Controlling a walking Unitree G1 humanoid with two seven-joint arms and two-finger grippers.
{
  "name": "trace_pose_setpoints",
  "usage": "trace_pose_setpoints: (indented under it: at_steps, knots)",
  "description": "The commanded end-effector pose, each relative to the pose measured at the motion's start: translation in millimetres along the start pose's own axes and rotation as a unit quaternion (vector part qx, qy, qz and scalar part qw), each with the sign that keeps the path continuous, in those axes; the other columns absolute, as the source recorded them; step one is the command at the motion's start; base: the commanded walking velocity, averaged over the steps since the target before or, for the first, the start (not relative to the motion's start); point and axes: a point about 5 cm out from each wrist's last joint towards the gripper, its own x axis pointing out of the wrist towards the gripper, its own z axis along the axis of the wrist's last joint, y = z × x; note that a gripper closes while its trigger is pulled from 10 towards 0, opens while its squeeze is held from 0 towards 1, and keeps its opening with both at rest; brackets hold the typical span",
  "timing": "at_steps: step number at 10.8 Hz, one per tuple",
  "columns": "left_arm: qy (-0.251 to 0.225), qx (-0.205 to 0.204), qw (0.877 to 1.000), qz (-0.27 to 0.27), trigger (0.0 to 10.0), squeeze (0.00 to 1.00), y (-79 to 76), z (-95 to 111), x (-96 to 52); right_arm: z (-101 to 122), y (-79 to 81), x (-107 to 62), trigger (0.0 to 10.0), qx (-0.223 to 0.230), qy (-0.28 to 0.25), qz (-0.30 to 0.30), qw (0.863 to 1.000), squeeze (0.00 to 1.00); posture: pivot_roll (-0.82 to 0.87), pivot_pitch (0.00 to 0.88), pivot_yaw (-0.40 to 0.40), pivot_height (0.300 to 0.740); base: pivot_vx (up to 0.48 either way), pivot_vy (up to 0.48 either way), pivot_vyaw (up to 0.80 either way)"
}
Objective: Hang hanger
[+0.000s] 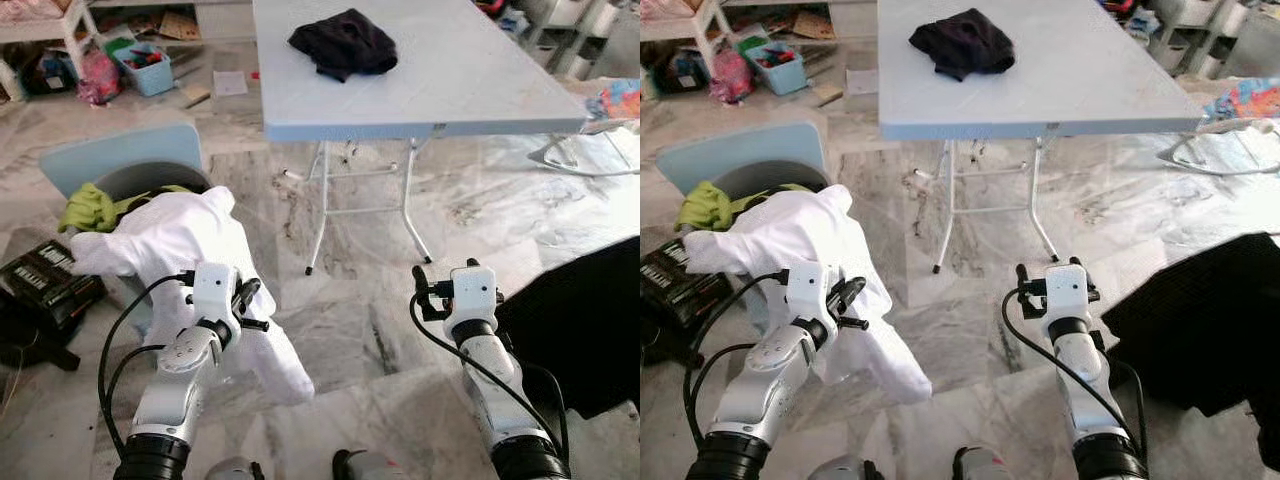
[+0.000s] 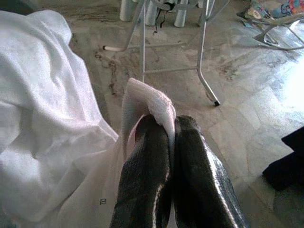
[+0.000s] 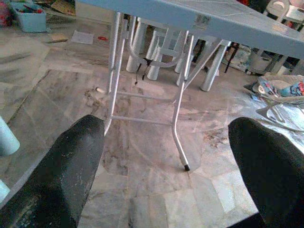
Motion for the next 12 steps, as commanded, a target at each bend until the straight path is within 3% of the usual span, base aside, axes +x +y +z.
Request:
trace_pose_setpoints:
  at_steps: [1,4,5,7,12]
  knots:
    - [-0.012,0.006,1.0,-0.009,10.0,0.0,-2.2,5.1,-0.5,3.1,-0.2,-0.3,10.0,0.002,-0.009,-0.002,1.0,0.0,-0.02,0.0,-0.008,0.74,0.0,0.0,-0.64]
    - [0.004,-0.011,1.0,-0.009,10.0,0.0,-4.3,-4.6,3.6,-14.3,4.3,-1.7,10.0,0.023,0.028,-0.002,0.999,0.0,0.0,0.0,-0.018,0.74,0.0,0.0,-0.38]
    - [0.013,0.002,1.0,-0.019,10.0,0.0,-4.6,-8.5,3.5,-6.7,6.8,5.5,10.0,0.02,0.013,0.003,1.0,0.0,-0.01,0.0,-0.002,0.74,0.0,0.0,0.0]
    - [-0.003,0.008,1.0,-0.014,10.0,0.0,-0.4,0.9,4.6,2.8,7.1,10.2,10.0,0.03,-0.005,-0.012,0.999,0.0,-0.02,0.0,0.008,0.74,0.0,0.0,0.0]
    - [-0.031,-0.003,0.999,-0.029,10.0,0.0,-7.3,9.7,7.8,-0.4,10.8,8.5,10.0,0.025,-0.005,0.003,1.0,0.0,-0.02,0.0,-0.002,0.74,0.0,0.0,0.0]
